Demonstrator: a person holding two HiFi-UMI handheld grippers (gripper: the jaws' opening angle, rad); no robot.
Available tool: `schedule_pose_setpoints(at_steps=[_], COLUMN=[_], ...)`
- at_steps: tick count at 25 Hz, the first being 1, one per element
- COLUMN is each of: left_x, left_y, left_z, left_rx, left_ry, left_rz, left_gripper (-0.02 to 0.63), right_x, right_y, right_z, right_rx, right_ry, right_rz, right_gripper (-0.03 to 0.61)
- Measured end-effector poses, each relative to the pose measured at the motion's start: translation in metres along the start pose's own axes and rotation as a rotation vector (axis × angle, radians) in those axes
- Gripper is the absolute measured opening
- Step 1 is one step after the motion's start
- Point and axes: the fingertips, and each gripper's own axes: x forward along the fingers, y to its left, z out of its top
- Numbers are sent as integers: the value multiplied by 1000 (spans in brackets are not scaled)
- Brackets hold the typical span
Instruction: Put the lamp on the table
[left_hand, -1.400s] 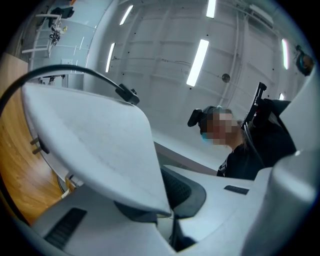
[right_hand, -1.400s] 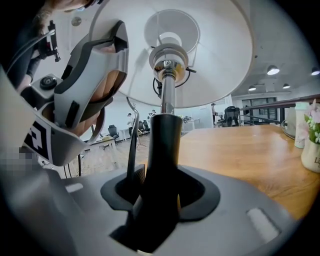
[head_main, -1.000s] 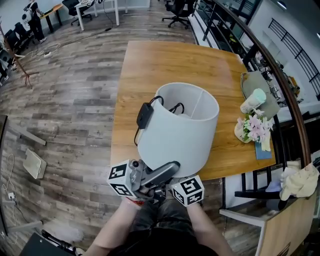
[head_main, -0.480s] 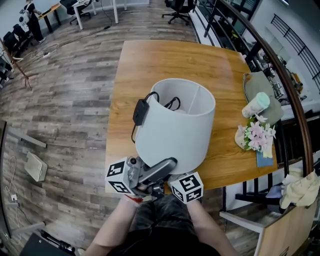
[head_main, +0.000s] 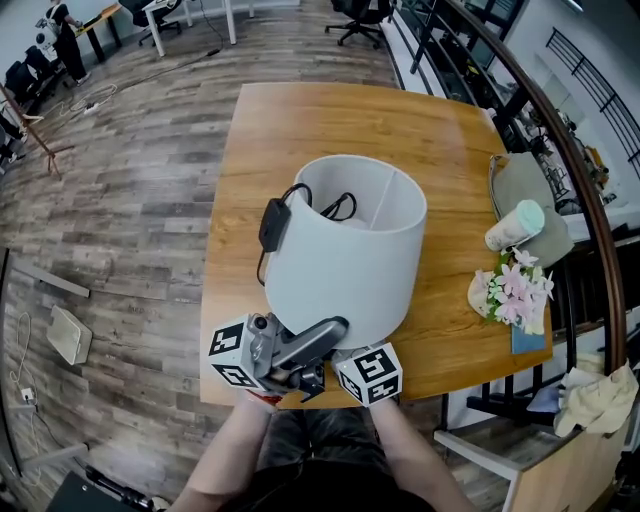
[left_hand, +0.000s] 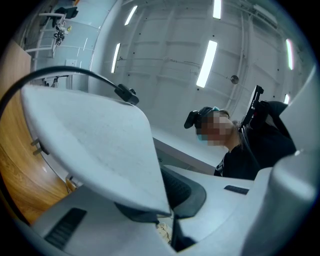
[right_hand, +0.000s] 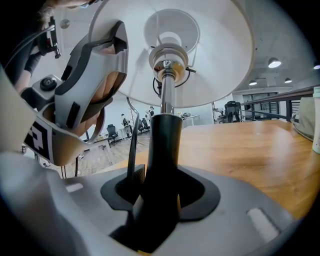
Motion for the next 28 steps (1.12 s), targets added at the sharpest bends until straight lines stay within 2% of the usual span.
schedule_pose_setpoints(at_steps=[14, 28], left_x=[4, 2], left_y=[39, 68], left_z=[15, 35], left_rx=[39, 64], left_ry=[-7, -41], left_rz=[0, -7], left_gripper=[5, 2], right_x=[33, 68], right_y=[-32, -60], right_z=[12, 31], right_rx=[-24, -98], right_ry=[-15, -27], right_rz=[20, 30], right_gripper=[196, 196])
